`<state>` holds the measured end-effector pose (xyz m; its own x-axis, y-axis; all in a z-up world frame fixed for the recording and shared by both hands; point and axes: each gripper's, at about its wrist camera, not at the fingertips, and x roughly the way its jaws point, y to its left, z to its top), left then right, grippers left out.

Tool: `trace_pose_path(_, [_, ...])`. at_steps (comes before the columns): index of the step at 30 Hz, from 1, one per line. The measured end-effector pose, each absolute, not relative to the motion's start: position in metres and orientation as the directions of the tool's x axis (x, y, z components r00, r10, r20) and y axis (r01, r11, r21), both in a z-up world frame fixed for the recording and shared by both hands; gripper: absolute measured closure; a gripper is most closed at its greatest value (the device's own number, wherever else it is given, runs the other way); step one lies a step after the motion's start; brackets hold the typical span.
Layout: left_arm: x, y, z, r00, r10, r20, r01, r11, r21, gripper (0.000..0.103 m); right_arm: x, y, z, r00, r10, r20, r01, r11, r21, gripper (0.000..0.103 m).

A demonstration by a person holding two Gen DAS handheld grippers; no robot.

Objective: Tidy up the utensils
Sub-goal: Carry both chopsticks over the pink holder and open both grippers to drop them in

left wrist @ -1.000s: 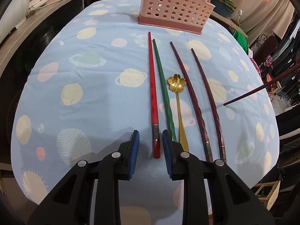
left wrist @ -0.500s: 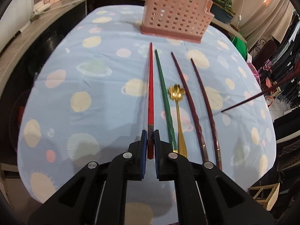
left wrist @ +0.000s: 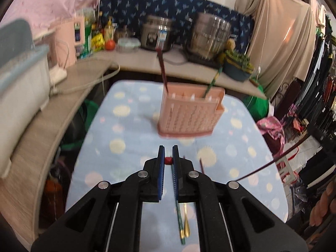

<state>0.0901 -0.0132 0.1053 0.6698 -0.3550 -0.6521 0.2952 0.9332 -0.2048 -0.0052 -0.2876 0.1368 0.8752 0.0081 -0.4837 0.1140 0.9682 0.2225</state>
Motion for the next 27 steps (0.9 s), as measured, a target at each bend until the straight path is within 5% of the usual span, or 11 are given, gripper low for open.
trace_pose_path(17, [0.165,-0.050,0.252,0.849,-0.371,-0.377,0.326,0.928,-0.179,0.096,0.092,-0.298,0.225,0.951,0.044,-0.306,0.047,0.958,0.284,0.096])
trace_pose_path(27, [0.219,-0.074,0.248,0.882,-0.328,-0.340,0.301,0.945,-0.131,0.096,0.164,-0.293,0.231,0.958,0.040,-0.284,0.049,0.953,0.299,0.096])
